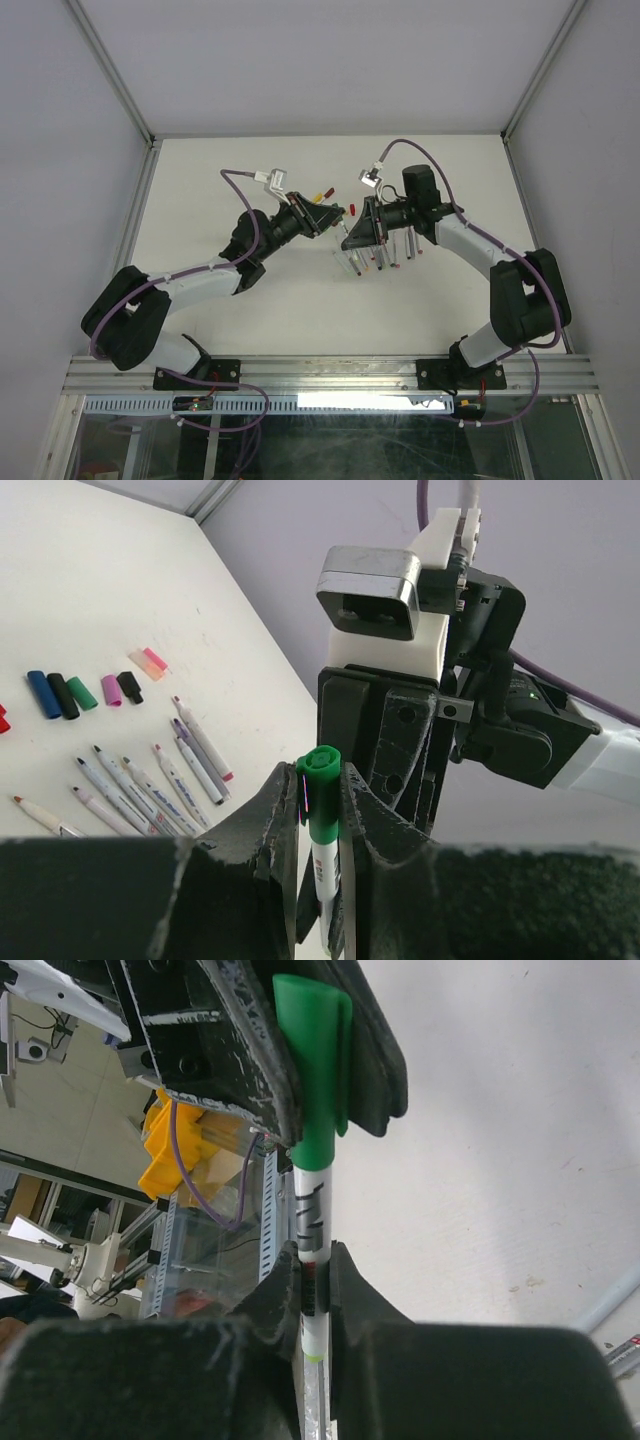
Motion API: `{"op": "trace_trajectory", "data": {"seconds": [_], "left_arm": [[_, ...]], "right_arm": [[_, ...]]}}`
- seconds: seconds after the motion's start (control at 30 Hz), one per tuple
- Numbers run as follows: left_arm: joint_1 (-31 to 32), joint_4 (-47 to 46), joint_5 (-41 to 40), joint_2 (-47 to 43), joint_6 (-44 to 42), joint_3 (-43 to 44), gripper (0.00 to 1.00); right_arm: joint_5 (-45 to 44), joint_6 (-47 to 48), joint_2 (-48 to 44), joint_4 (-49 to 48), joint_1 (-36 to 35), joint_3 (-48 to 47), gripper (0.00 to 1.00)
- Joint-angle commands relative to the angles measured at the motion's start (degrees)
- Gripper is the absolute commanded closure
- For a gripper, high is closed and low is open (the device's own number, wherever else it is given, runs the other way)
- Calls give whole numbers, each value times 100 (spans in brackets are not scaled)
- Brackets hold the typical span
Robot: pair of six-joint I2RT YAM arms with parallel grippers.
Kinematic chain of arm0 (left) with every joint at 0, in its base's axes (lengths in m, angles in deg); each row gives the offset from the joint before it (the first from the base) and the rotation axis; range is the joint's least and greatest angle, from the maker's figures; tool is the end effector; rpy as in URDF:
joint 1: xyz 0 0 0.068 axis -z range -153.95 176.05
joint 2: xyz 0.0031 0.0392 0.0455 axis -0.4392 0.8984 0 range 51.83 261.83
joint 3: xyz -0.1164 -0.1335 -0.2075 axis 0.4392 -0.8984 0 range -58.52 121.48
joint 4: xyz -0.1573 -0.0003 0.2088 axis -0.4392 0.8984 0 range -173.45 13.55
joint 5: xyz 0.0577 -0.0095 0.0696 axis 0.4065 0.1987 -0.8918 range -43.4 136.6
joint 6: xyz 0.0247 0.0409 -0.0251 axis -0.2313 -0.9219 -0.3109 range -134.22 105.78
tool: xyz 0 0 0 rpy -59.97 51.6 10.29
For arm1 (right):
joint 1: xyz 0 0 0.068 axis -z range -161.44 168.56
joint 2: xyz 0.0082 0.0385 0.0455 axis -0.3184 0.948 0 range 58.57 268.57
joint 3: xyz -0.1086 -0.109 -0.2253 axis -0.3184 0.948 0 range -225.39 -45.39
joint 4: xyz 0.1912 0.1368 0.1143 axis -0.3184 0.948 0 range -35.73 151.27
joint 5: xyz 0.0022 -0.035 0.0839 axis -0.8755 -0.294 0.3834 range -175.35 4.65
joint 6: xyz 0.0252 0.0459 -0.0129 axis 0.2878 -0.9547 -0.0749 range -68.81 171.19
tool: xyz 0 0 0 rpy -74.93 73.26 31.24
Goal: Open the pen caps
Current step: Open the pen cap from the pen.
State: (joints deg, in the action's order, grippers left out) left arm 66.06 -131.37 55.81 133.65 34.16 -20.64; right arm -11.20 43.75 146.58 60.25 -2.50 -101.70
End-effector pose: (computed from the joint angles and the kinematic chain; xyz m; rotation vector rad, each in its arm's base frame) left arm 0.2334 -0.2033 0.2556 0.0216 1.6616 -1.3327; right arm 0.2835 0.1460 0.2486 -0.9712 1.8917 1.7011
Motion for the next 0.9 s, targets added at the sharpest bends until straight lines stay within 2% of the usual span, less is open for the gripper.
{"op": "trace_trajectory", "data": {"seconds": [0.0,0.23,0.43,0.5,0.63,0.73,0.87], "left_arm": [[-218,2,92,-39,-169,390,100],[-1574,535,-329,-291,-347,1229,100],[-2237,520,-473,-378,-304,1823,100],[-2341,693,-425,-452,-319,1933,100],[-2384,1543,-365,-861,-567,1697,100],[-2380,2492,-430,-1211,-558,1224,100],[-2375,3360,-508,-1737,-284,401,100]], "right_arm": [[-19,-49,-179,-162,-81,-79,100],[49,67,139,184,-302,-240,100],[-33,-2,431,234,-461,-275,100],[-482,221,462,551,-547,-325,100],[-2273,803,618,1393,-948,-630,100],[-3373,892,1043,1938,-1190,-997,100],[-4305,972,1442,2360,-1443,-1352,100]]}}
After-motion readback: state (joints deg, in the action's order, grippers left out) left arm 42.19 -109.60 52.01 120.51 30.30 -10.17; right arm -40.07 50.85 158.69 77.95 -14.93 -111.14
